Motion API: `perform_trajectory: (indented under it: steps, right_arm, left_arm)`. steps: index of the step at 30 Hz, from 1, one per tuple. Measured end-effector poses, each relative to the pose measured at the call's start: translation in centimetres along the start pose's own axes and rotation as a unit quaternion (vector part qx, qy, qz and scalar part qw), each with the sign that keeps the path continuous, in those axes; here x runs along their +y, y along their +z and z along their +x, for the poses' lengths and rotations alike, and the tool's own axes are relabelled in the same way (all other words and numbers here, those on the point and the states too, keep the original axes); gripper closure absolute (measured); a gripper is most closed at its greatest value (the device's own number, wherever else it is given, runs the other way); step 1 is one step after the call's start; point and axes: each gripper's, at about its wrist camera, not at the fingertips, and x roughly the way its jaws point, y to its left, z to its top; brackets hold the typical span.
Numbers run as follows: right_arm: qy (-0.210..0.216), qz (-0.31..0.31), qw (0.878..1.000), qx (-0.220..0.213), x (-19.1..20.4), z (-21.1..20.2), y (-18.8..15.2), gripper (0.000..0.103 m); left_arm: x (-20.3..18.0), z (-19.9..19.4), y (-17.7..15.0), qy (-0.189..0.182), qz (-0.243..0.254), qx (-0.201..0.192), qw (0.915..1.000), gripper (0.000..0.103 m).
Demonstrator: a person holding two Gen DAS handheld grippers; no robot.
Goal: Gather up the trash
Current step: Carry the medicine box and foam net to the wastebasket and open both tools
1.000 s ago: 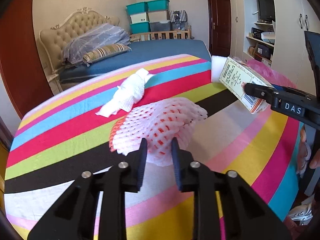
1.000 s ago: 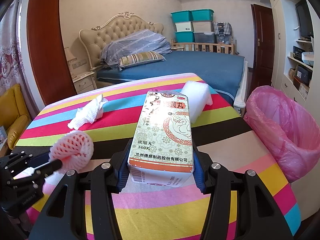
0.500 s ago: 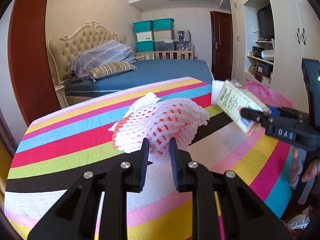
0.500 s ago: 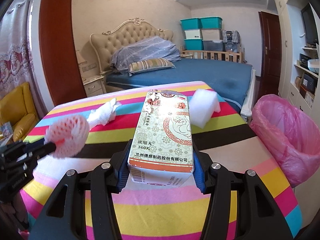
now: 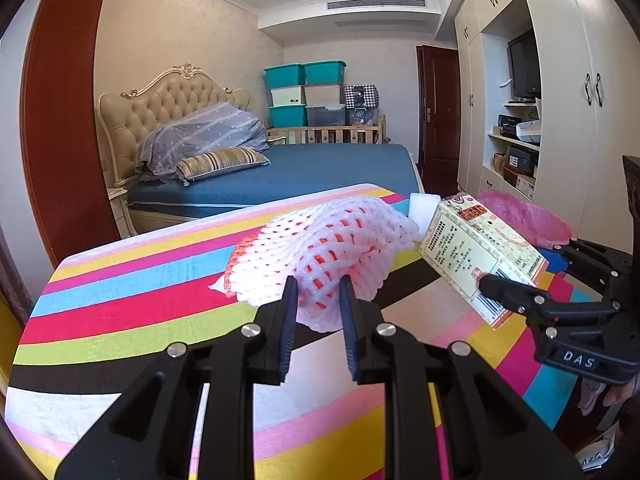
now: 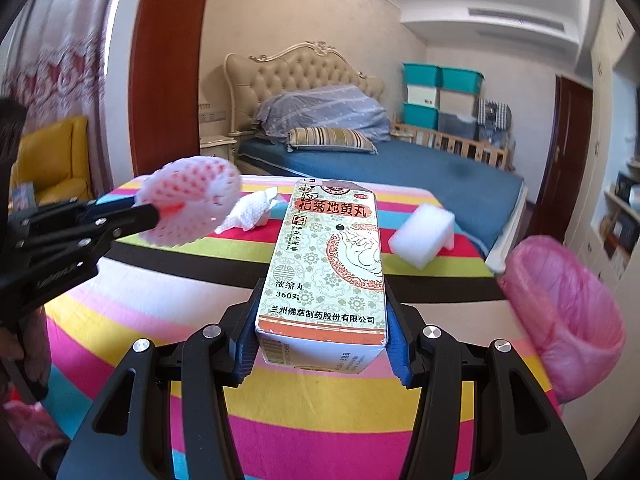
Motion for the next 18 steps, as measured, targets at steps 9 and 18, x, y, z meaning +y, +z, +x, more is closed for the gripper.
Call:
perform_trajectory:
  steps: [9,18]
  right_arm:
    - [-0.018,-0.009,1.0,-0.006,-1.8,-0.7,-0.1,0.053]
    - [-0.06,-0.011,0.998,-0.02,-5.7,-3.1,0.0,0.053]
  left_arm:
    - [-3.0,0.7,1.2,-0.034,0.028,0.007,0.999,0.082]
    - [-8.0,2.4,3.7,-0.086,0.057,0.009,0.9946,0.082]
